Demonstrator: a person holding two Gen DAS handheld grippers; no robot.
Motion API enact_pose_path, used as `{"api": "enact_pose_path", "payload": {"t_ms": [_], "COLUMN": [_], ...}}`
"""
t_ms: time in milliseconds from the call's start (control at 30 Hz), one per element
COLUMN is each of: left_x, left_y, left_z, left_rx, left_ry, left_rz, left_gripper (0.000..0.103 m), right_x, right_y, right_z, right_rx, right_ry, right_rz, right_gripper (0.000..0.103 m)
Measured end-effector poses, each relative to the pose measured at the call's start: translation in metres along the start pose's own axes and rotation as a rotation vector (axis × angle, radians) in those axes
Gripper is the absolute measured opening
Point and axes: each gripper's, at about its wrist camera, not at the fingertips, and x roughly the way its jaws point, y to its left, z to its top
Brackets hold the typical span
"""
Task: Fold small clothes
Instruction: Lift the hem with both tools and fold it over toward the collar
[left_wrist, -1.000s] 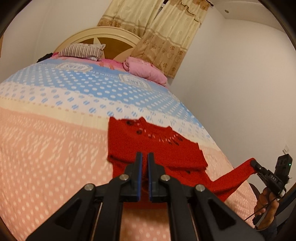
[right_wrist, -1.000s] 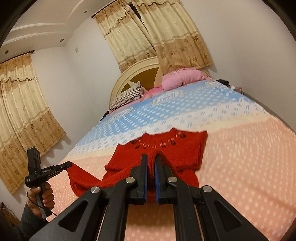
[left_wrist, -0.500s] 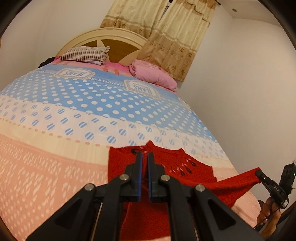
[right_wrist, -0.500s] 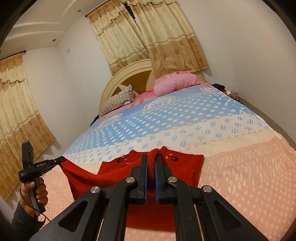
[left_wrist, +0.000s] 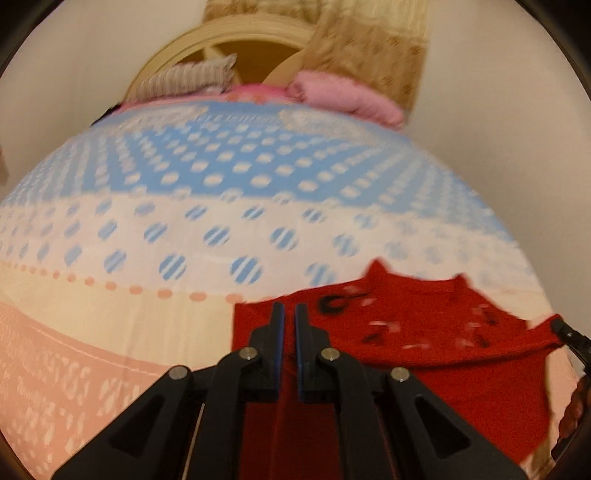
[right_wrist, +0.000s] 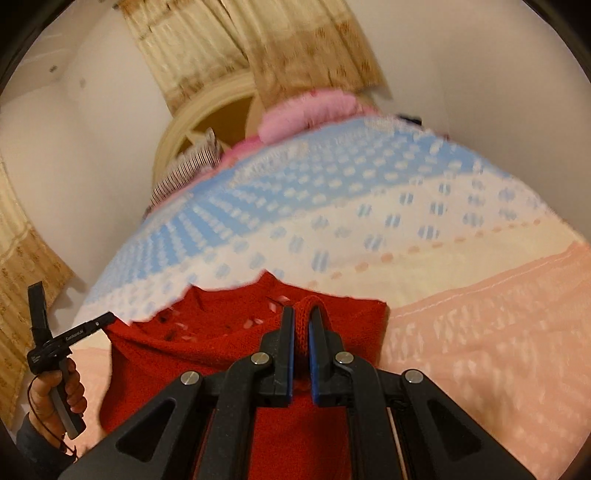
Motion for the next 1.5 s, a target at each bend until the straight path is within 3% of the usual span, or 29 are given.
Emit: {"api": "enact_pose_path", "payload": {"t_ms": [100, 133, 167, 233, 300, 367, 500, 633, 833, 867, 900, 1100, 1133, 1167, 1200, 1367, 1500], "left_x": [0.014, 0.011, 0.007, -0.005, -0.021, -0.030, -0.025, -0.014, 0.029, 0.032, 0.035, 0.038, 0.038, 0.036, 0.034, 0.014, 0.007], "left_y": [0.017, 0.024, 0.027, 0.030, 0.029, 0.024, 0.001, -0.021, -0.025, -0.025, -0.025, -0.026, -0.026, -0.027, -0.027, -0.027, -0.022], "left_z": [-0.007, -0.011, -0.014, -0.020, -0.029, -0.034, -0.032, -0.024, -0.010, -0.010, -0.010, -0.012, -0.012, -0.012, -0.012, -0.001, 0.010], "left_rx": [-0.062, -0.082, -0.085, -0.065, -0.026, 0.022, 0.126, 0.237, 0.260, 0.253, 0.255, 0.245, 0.246, 0.250, 0.259, 0.250, 0.212], "left_ry": [0.036, 0.039, 0.035, 0.010, -0.035, -0.050, -0.026, -0.044, 0.098, 0.101, 0.111, 0.106, 0.103, 0.097, 0.088, -0.020, -0.058], "left_rz": [0.068, 0.065, 0.069, 0.098, 0.122, 0.095, 0.083, 0.118, 0.076, 0.069, 0.044, 0.008, 0.005, 0.004, 0.006, 0.027, 0.031], "left_gripper": [0.013, 0.014, 0.014, 0.028, 0.039, 0.039, 0.040, 0.040, 0.039, 0.037, 0.027, 0.016, 0.012, 0.010, 0.009, 0.008, 0.008], "right_x": [0.026, 0.026, 0.024, 0.014, 0.007, 0.006, 0.028, 0.050, 0.064, 0.066, 0.069, 0.080, 0.080, 0.081, 0.081, 0.065, 0.045], "right_y": [-0.005, -0.004, -0.003, 0.003, 0.012, 0.022, 0.038, 0.033, 0.016, 0.014, 0.011, 0.001, 0.000, 0.001, 0.001, 0.011, 0.026], "right_z": [-0.002, -0.005, -0.007, -0.014, -0.021, -0.026, -0.029, -0.022, -0.007, -0.006, -0.005, -0.001, 0.000, 0.000, -0.001, 0.002, 0.013], "right_rx": [-0.020, -0.032, -0.045, -0.089, -0.159, -0.219, -0.341, -0.325, -0.277, -0.271, -0.259, -0.215, -0.215, -0.217, -0.219, -0.251, -0.289], "right_ry": [0.050, 0.053, 0.047, 0.026, 0.026, 0.047, 0.123, 0.163, 0.169, 0.174, 0.186, 0.213, 0.210, 0.211, 0.215, 0.122, 0.013], "right_rz": [-0.035, -0.052, -0.053, -0.044, -0.085, -0.087, -0.144, -0.195, -0.277, -0.277, -0.265, -0.206, -0.186, -0.175, -0.174, -0.158, -0.171], "right_gripper": [0.010, 0.019, 0.037, 0.055, 0.055, 0.055, 0.055, 0.055, 0.055, 0.055, 0.055, 0.054, 0.045, 0.022, 0.014, 0.008, 0.006]}}
